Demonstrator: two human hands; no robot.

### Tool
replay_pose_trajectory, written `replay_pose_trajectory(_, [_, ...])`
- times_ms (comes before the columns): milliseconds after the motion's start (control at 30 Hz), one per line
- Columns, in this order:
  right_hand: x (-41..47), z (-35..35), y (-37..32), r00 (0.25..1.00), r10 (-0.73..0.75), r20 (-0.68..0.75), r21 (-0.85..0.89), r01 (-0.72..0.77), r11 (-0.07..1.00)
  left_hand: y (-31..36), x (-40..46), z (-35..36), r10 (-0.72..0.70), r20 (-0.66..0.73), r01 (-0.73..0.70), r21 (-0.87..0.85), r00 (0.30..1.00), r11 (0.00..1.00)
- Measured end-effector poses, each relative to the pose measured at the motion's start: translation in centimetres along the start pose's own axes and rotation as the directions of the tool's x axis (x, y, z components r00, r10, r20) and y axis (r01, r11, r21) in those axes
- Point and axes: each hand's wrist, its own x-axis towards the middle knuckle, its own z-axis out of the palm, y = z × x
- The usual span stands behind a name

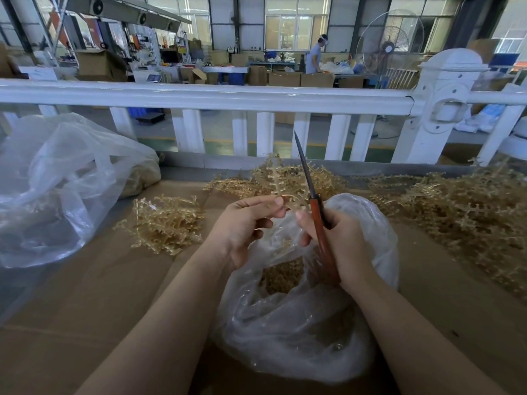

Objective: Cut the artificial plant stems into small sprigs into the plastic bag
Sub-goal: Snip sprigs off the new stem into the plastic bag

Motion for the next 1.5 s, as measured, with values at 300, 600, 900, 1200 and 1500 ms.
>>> replay_pose_trajectory(300, [-0.1,0.2,-0.2,1.0,-0.009,0.029,0.107,0.006,0.994,-0.6,0.3,0.2,0.053,0.02,-0.055,0.086,0.998,0.995])
replay_pose_trajectory(600, [-0.1,0.1,-0.2,0.995,-0.07,0.076,-0.031,0.072,0.997,-0.4,0.3,-0.2,0.14,-0.008,-0.138,0.1,0.99,0.985])
replay_pose_trajectory(900, [-0.5,0.3,0.6,0.977,-0.214,0.021,-0.403,0.204,0.892,-0.4,0.4,-0.3,0.139,-0.093,-0.145,-0.061,0.986,0.988])
replay_pose_trajectory(1200, [-0.3,0.2,1.0,0.976,-0.211,0.048,-0.641,0.192,0.744,-0.3,0.3,-0.3,0.148,-0.053,-0.153,-0.116,0.988,0.981])
replay_pose_trajectory(1500, [-0.1,0.1,1.1,0.96,-0.278,0.036,-0.746,0.211,0.632,-0.1,0.0,-0.2,0.077,-0.082,-0.086,-0.117,0.994,0.989])
